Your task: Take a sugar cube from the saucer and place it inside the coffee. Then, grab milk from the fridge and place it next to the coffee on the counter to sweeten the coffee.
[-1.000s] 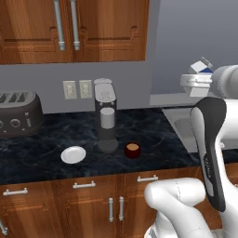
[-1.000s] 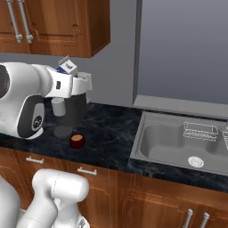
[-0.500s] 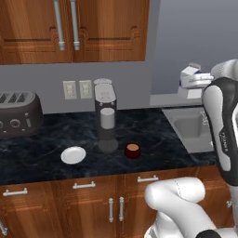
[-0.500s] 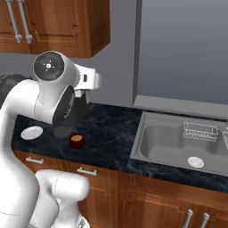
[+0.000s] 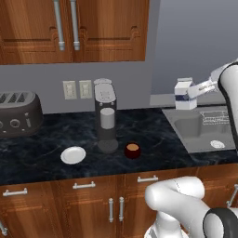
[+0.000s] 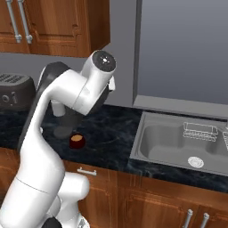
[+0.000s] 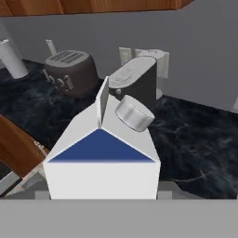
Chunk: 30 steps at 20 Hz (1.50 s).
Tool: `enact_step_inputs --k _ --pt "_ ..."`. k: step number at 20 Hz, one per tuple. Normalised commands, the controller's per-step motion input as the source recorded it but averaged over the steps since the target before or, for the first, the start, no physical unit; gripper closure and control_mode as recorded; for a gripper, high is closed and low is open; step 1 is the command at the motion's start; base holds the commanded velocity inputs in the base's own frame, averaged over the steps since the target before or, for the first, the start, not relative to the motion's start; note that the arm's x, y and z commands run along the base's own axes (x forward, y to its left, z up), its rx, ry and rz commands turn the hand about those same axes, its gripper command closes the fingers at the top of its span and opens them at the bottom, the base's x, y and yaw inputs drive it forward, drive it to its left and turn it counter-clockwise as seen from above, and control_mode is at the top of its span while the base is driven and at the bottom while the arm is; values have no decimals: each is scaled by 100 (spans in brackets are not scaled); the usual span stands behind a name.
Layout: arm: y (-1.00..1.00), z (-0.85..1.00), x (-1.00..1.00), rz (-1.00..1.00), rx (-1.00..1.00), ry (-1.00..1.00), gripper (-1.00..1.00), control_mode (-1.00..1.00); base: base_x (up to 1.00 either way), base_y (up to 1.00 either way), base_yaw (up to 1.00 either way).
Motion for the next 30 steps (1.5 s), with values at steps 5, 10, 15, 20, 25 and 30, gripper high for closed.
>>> enact_step_inputs --k 5,10,15,20,25,30 --pt "0 -85 7 36 1 5 100 -100 0 0 0" --pt "0 -68 21 30 0 0 100 -100 0 0 0" --pt "0 -85 21 23 0 0 100 -100 0 0 0" --pt "0 -66 28 13 1 -1 100 -100 0 0 0" --pt "1 -34 13 1 3 -9 100 -100 0 0 0" --pt "12 -45 20 -7 8 -6 100 -100 0 0 0"
